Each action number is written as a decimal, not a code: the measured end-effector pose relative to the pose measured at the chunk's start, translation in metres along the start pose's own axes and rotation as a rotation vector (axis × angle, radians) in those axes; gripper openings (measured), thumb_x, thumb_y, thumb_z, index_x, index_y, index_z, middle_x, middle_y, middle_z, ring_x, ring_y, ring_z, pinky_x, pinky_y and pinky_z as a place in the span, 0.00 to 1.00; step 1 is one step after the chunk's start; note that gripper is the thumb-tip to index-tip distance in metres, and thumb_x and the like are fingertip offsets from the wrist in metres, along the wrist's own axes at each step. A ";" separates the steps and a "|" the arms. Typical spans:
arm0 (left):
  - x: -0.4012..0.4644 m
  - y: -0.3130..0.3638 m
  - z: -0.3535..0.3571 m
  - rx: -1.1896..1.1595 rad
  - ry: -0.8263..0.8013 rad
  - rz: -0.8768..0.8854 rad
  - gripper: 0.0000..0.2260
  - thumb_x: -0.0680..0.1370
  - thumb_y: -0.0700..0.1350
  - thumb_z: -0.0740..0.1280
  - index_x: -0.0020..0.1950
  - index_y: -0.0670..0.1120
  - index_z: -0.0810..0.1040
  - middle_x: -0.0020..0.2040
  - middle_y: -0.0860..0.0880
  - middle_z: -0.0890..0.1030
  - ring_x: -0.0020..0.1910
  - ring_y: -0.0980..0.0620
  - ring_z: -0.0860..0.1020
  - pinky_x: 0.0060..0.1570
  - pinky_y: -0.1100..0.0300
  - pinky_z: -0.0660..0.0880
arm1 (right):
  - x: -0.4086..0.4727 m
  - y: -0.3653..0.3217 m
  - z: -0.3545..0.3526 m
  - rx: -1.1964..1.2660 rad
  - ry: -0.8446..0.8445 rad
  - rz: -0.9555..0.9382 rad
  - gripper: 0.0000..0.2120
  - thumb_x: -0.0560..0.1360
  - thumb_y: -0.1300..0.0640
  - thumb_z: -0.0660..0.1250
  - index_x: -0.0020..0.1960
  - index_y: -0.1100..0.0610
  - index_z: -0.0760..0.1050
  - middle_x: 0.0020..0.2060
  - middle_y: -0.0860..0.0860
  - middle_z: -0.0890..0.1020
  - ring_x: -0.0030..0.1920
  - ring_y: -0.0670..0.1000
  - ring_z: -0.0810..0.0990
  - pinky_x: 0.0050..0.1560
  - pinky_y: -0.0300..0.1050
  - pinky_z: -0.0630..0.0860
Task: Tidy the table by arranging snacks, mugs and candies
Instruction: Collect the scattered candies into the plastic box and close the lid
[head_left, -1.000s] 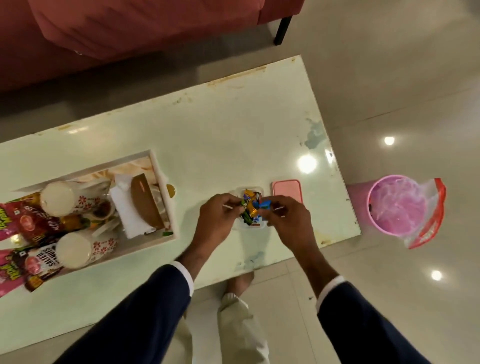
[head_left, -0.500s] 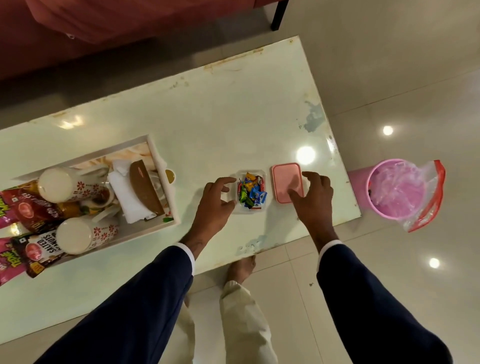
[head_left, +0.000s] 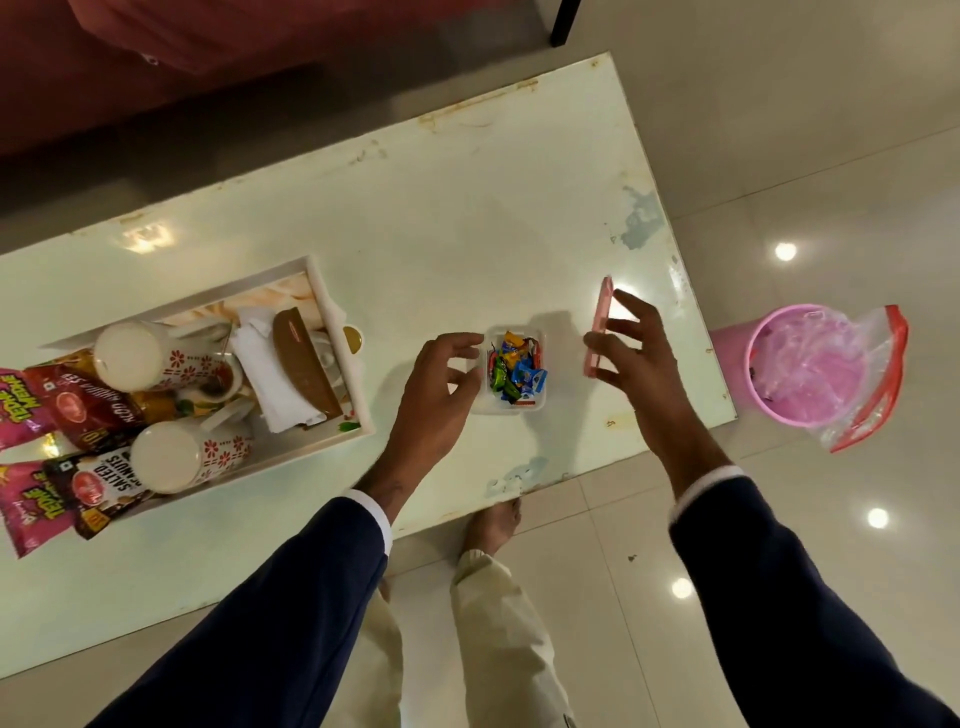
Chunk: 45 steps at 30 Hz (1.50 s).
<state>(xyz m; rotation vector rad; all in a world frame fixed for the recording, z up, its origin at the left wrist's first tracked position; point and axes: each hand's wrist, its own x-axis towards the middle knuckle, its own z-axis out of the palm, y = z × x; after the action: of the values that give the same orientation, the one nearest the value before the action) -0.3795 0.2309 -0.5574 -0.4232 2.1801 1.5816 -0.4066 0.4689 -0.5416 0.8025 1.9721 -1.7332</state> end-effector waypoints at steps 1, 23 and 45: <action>-0.002 0.008 0.000 -0.057 -0.060 0.000 0.14 0.79 0.50 0.67 0.64 0.63 0.75 0.59 0.58 0.80 0.51 0.58 0.81 0.44 0.67 0.74 | -0.013 -0.007 -0.003 0.155 -0.074 0.012 0.27 0.71 0.50 0.72 0.70 0.42 0.72 0.64 0.53 0.79 0.62 0.55 0.80 0.53 0.53 0.83; 0.027 0.010 0.030 0.615 -0.084 0.035 0.29 0.81 0.45 0.67 0.80 0.48 0.60 0.71 0.45 0.75 0.67 0.45 0.75 0.66 0.49 0.75 | -0.023 0.030 0.072 -0.517 0.221 -0.066 0.17 0.80 0.58 0.66 0.69 0.53 0.72 0.61 0.51 0.75 0.52 0.49 0.80 0.41 0.34 0.75; 0.038 -0.011 0.029 0.580 -0.163 -0.015 0.29 0.86 0.43 0.56 0.83 0.53 0.47 0.75 0.43 0.71 0.70 0.43 0.73 0.67 0.47 0.73 | -0.008 0.039 0.065 -0.596 0.117 -0.108 0.20 0.83 0.60 0.58 0.75 0.52 0.70 0.56 0.54 0.82 0.53 0.54 0.82 0.54 0.48 0.81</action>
<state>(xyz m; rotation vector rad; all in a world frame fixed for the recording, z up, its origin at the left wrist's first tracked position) -0.4033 0.2549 -0.5934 -0.1232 2.3584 0.8710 -0.3806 0.4059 -0.5762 0.5978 2.4605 -1.0547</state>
